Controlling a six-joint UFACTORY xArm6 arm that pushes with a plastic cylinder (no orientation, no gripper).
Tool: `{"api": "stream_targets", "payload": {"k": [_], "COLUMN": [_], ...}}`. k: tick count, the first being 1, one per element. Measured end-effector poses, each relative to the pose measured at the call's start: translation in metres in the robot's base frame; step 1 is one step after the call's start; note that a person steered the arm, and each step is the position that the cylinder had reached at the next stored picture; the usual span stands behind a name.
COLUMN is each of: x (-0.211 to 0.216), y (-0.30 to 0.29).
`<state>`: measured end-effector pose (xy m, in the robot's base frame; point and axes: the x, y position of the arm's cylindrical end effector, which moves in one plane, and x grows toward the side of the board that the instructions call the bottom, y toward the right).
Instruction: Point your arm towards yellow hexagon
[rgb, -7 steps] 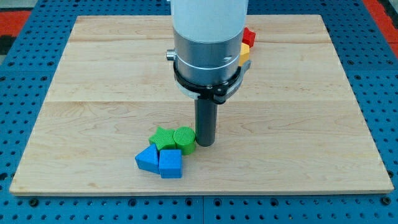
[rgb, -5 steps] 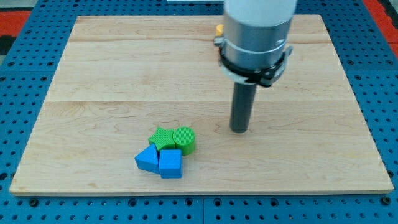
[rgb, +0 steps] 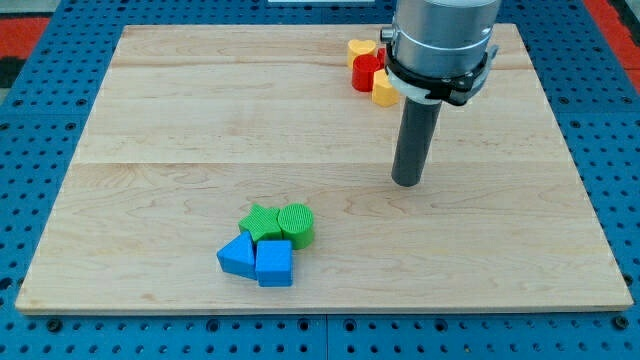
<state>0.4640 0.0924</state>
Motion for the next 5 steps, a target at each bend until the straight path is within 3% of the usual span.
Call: {"api": "stream_targets", "payload": {"k": [1,5], "x": [-0.005,-0.13], "y": [0.0,0.034]}}
